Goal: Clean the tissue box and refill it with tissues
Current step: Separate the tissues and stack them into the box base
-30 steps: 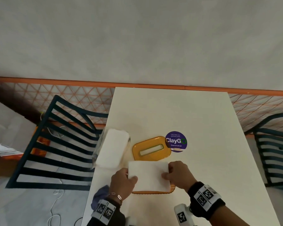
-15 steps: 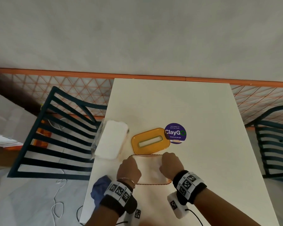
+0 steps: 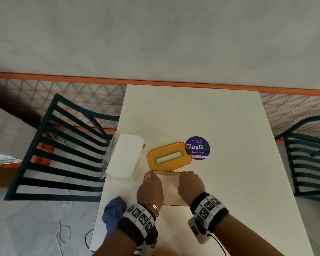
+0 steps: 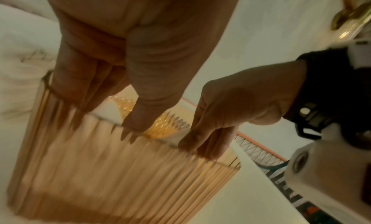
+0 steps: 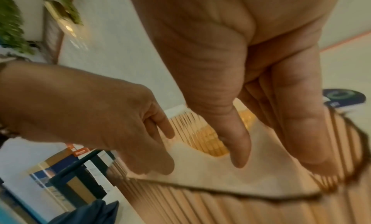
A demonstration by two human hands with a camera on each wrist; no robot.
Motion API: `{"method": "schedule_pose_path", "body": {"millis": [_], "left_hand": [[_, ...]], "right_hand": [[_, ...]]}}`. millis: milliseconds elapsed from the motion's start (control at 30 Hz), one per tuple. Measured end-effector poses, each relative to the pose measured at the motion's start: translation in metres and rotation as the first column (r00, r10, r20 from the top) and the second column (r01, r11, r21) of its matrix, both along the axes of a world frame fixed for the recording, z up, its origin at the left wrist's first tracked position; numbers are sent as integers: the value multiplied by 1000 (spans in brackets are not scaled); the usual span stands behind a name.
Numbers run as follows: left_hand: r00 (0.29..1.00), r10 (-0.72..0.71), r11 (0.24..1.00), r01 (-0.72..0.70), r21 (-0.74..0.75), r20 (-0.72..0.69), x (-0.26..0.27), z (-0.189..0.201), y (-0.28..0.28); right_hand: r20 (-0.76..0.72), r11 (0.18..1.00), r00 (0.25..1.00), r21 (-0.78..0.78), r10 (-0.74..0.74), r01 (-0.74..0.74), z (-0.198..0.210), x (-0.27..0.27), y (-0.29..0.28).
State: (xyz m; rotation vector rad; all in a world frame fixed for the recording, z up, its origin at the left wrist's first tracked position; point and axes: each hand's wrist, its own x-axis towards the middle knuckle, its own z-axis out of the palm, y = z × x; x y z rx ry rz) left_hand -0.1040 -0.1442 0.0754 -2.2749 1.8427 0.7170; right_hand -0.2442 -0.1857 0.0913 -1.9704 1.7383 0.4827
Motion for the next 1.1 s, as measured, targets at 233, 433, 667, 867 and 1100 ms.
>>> {"method": "schedule_pose_path", "body": {"millis": [233,433,667,867,1100], "left_hand": [[952,-263,939,289,185,-156,16,-6,-15],[905,-412,834,422,357,-107,15,-14,-24],[947,85,972,-147,-183,-309,69,39,-36],[914,391,914,-399,-71,-107,141,15,-63],[914,395,915,-400,-56,-91,155,-9,-69]], "right_hand": [[65,989,989,49,133,-137,-8,-5,4],[18,973,980,120,196,-197,-14,1,5],[183,988,983,-153,-3,32,-8,-16,-8],[194,935,969,-290,-149,202,-1,-26,-7],[151,925,938,-176,-312,336,-5,-32,-9]]}}
